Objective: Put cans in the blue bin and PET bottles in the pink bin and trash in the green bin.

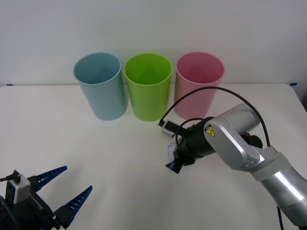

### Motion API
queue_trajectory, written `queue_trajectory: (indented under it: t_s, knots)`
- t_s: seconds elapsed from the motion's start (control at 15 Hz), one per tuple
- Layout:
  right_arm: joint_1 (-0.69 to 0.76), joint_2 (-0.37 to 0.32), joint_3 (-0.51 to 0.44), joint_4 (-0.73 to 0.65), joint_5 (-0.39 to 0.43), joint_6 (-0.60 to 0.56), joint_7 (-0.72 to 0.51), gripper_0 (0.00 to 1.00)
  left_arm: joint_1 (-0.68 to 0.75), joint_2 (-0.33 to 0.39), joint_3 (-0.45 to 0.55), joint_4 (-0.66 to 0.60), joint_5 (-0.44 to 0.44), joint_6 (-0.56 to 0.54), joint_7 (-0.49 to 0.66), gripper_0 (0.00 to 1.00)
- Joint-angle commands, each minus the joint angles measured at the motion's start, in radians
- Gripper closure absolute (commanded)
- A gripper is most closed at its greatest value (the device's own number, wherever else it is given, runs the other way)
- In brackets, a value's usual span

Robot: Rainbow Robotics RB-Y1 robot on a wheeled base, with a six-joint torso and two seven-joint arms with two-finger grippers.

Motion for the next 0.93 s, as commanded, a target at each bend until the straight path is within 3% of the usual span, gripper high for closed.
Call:
queue_trajectory:
  t_s: [0.07, 0.53, 0.6, 0.67, 0.73, 0.8, 0.93]
  knots:
    - [-0.004, 0.008, 0.0, 0.03, 0.003, 0.031, 0.013, 0.0, 0.0, 0.0, 0.0, 0.0, 0.0, 0.0, 0.0, 0.0]
    - [-0.006, 0.008, 0.015, 0.038, 0.015, 0.036, 0.015, 0.0, 0.0, 0.0, 0.0, 0.0, 0.0, 0.0, 0.0, 0.0]
    - [-0.006, 0.008, 0.015, 0.038, 0.02, 0.038, 0.012, 0.1, 0.0, 0.0, 0.0, 0.0, 0.0, 0.0, 0.0, 0.0]
    - [-0.006, 0.008, 0.018, 0.038, 0.026, 0.038, 0.01, 0.59, 0.0, 0.0, 0.0, 0.0, 0.0, 0.0, 0.0, 0.0]
    - [-0.007, 0.009, 0.02, 0.038, 0.031, 0.038, 0.004, 0.94, 0.0, 0.0, 0.0, 0.0, 0.0, 0.0, 0.0, 0.0]
    - [-0.007, 0.008, 0.023, 0.038, 0.029, 0.038, 0.004, 1.0, 0.0, 0.0, 0.0, 0.0, 0.0, 0.0, 0.0, 0.0]
    - [-0.007, 0.013, 0.026, 0.038, 0.034, 0.039, 0.009, 1.0, 0.0, 0.0, 0.0, 0.0, 0.0, 0.0, 0.0, 0.0]
